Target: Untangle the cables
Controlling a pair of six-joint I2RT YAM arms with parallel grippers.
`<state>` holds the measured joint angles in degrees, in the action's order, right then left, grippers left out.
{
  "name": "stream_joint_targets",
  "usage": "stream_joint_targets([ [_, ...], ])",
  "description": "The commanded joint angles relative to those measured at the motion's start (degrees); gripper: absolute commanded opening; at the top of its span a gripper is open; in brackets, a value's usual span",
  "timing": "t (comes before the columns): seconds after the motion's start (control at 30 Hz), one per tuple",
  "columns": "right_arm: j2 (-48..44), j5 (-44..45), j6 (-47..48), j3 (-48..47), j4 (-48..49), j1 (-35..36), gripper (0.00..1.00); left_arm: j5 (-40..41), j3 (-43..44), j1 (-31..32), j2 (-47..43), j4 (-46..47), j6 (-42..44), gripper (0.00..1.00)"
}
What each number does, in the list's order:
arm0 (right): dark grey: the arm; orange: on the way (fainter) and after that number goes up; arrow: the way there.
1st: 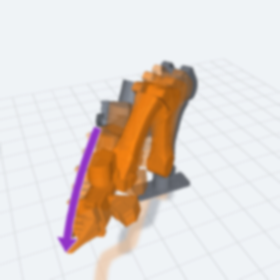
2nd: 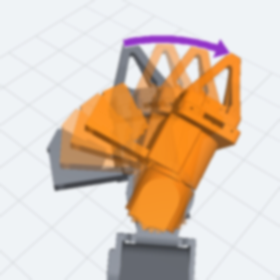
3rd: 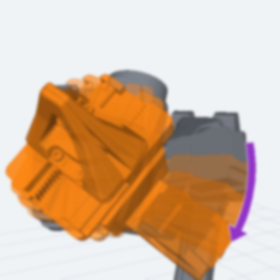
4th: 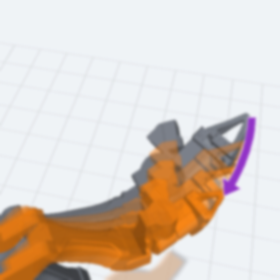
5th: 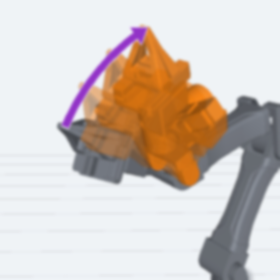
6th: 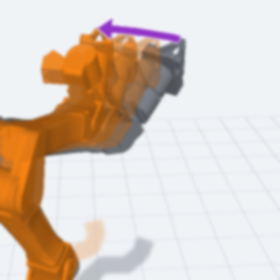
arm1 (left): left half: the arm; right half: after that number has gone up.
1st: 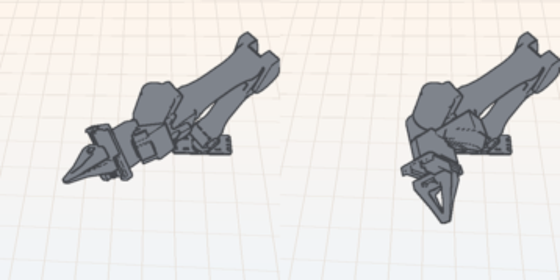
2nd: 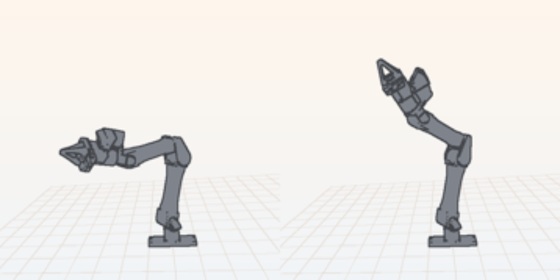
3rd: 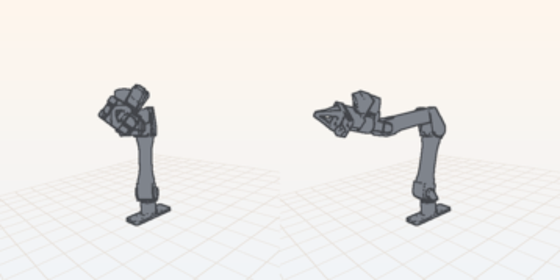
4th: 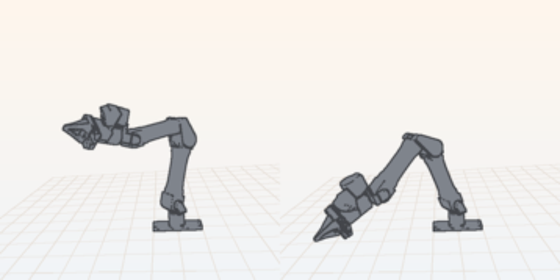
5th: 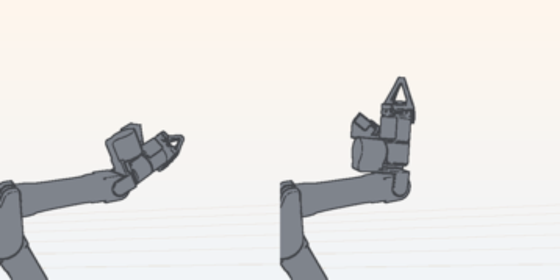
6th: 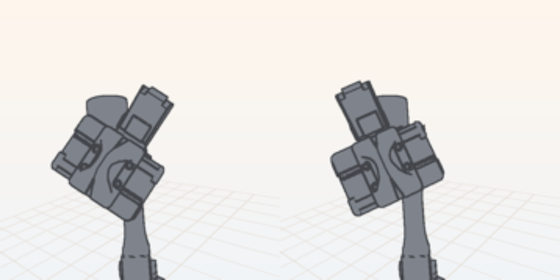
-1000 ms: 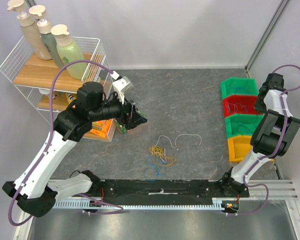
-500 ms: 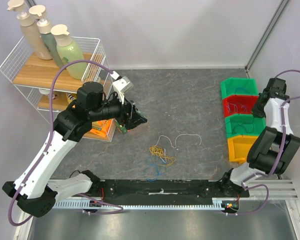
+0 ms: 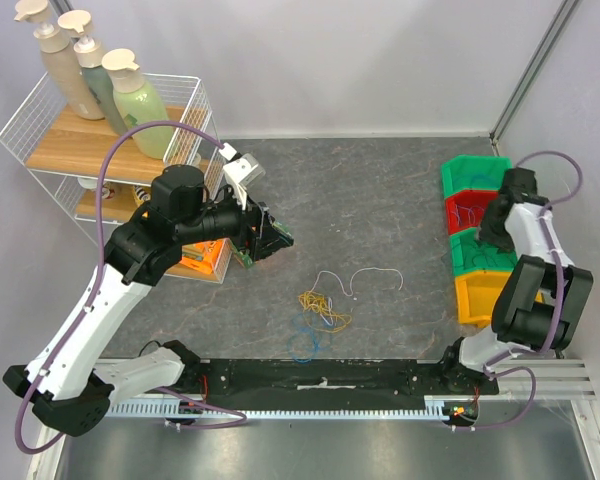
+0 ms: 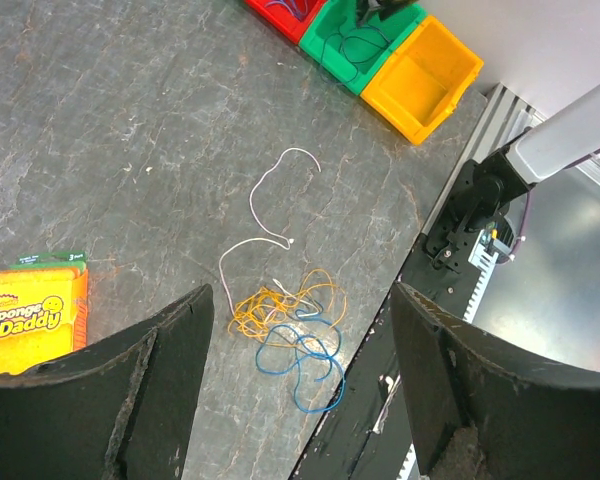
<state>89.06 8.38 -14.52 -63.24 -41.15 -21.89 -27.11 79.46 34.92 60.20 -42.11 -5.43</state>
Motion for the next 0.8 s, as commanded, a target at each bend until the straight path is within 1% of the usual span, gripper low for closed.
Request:
stream_joint_targets([
  [0.0,-4.67,8.91,1.25,-5.57,-2.17,9.13,0.55,-0.75,0.52,0.33,-0.44,1.24,1.92,0.77],
  [0.1,-5.47,14.37,1.16,-6.01,-4.55,14.4,0.58,-0.75,0.69,0.33,-0.53,0.98,1.92,0.77],
  [0.2,-5.38,16.75,1.69,-4.96,-5.52,18.45,0.59,-0.75,0.7,0.5,-0.35,0.97,1.92,0.77],
  [0.27,-5.04,15.71,2.48,-3.3,-5.09,19.95,0.57,-0.92,0.52,0.59,-0.53,1.06,1.83,0.77],
  [0.33,-4.07,13.86,2.75,-1.98,-5.26,21.01,0.53,-0.92,0.52,0.59,-0.61,1.15,1.74,0.77],
  [0.47,-2.49,9.57,3.27,1.62,-3.34,21.54,0.46,-0.84,0.35,0.77,-0.79,1.06,1.83,0.77],
  [0.5,-2.31,8.59,3.88,2.5,-2.37,23.54,0.46,-0.84,0.34,0.77,-0.79,1.06,1.83,0.77],
  [0.57,-1.17,7.79,4.41,3.12,-1.83,25.13,0.48,-0.84,0.26,0.94,-1.05,1.06,1.92,0.77],
  [0.63,0.93,7.96,4.77,2.86,-1.74,25.93,0.5,-0.66,0.17,0.86,-1.14,0.98,1.92,0.77],
  [0.77,3.13,8.23,5.56,2.95,-0.25,26.37,0.52,-0.31,0.17,0.94,-1.23,0.71,2.18,0.77],
])
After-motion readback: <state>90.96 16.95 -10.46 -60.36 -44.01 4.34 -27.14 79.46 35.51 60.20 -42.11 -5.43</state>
